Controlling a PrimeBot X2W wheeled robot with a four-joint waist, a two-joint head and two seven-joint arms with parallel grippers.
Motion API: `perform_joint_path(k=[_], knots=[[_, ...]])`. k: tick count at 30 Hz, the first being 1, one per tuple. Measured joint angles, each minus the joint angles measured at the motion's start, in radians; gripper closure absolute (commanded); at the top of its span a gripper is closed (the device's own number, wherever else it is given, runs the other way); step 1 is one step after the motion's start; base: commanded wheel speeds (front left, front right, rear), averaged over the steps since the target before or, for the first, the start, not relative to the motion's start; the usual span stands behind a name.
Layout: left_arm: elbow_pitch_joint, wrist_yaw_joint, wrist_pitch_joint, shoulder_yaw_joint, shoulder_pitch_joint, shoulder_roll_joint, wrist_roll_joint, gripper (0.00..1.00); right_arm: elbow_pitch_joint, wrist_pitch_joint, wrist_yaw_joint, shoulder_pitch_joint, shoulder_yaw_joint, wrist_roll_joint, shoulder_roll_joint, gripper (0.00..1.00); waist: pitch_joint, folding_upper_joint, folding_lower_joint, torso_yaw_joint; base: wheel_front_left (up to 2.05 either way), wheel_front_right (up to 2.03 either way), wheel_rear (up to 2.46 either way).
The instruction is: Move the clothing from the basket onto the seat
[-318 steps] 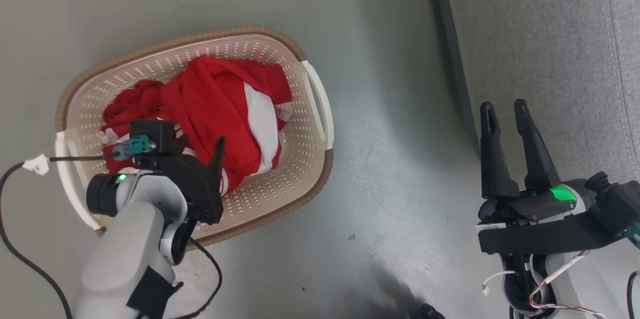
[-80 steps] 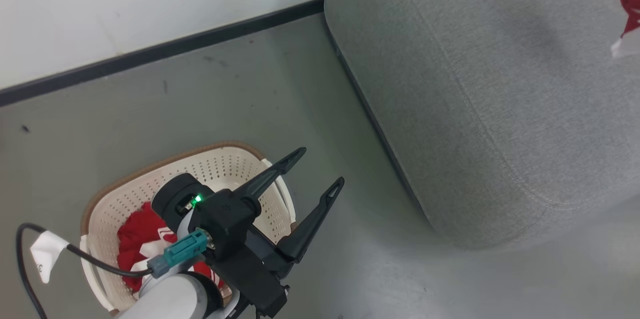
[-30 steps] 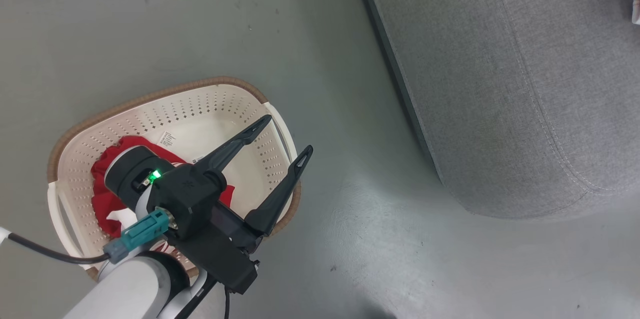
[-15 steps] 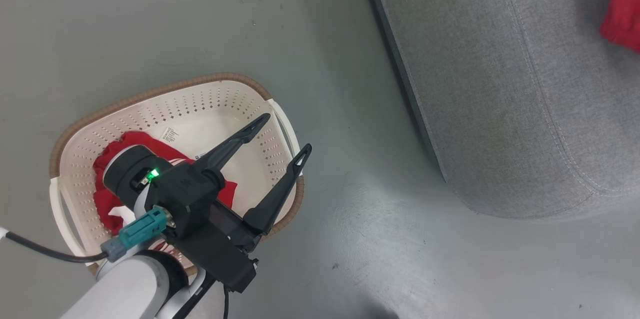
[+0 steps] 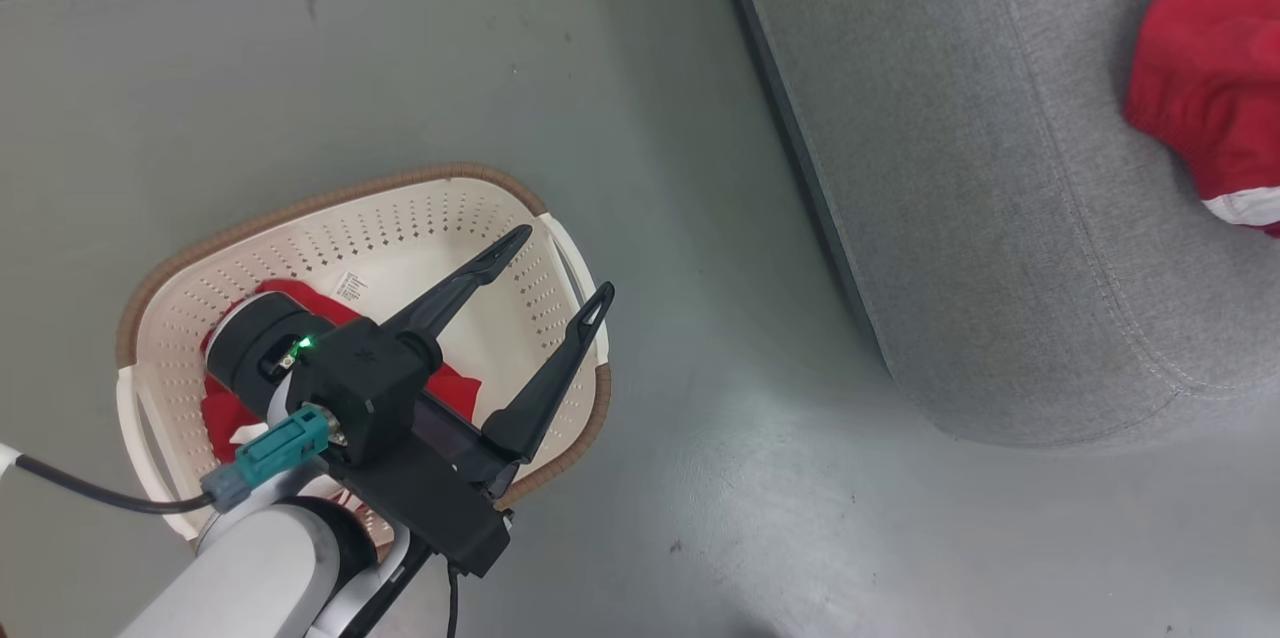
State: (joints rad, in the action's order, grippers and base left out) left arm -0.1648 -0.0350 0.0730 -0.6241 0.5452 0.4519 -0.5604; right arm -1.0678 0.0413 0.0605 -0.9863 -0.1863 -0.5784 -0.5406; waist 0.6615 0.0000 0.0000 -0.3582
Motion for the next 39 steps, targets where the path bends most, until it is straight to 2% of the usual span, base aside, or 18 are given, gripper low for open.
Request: perform_joint_path(k=[11, 20, 29, 32, 39], knots=[[0.055, -0.001, -0.049, 0.005, -0.013, -0.017, -0.011, 0.0, -0.062, -0.098, 0.003, 0.051, -0.048, 0.019, 0.027, 0.0, -0.072, -0.0001, -0.0001, -0.005, 0.0, 0.0, 0.0], [0.093, -0.001, -0.086, 0.014, -0.051, -0.03, -0.046, 0.0, -0.045, -0.116, 0.019, 0.105, -0.078, 0.042, 0.02, 0.0, -0.153, -0.0001, -0.0001, -0.013, 0.0, 0.0, 0.0], [0.137, 0.001, -0.138, 0.028, -0.083, -0.064, -0.063, 0.0, 0.079, -0.012, 0.037, 0.164, -0.074, 0.044, 0.017, 0.0, -0.239, -0.0001, -0.0001, -0.011, 0.0, 0.0, 0.0], [0.159, 0.003, -0.16, 0.033, -0.113, -0.069, -0.072, 0.0, 0.153, 0.039, 0.042, 0.206, -0.079, 0.044, 0.039, 0.0, -0.28, -0.0001, -0.0002, -0.003, 0.0, 0.0, 0.0], [0.179, 0.013, -0.195, 0.045, -0.153, -0.081, -0.09, 0.0, 0.306, 0.119, 0.045, 0.282, -0.084, 0.044, 0.039, 0.0, -0.351, -0.0001, -0.0003, 0.019, 0.0, 0.0, 0.0]])
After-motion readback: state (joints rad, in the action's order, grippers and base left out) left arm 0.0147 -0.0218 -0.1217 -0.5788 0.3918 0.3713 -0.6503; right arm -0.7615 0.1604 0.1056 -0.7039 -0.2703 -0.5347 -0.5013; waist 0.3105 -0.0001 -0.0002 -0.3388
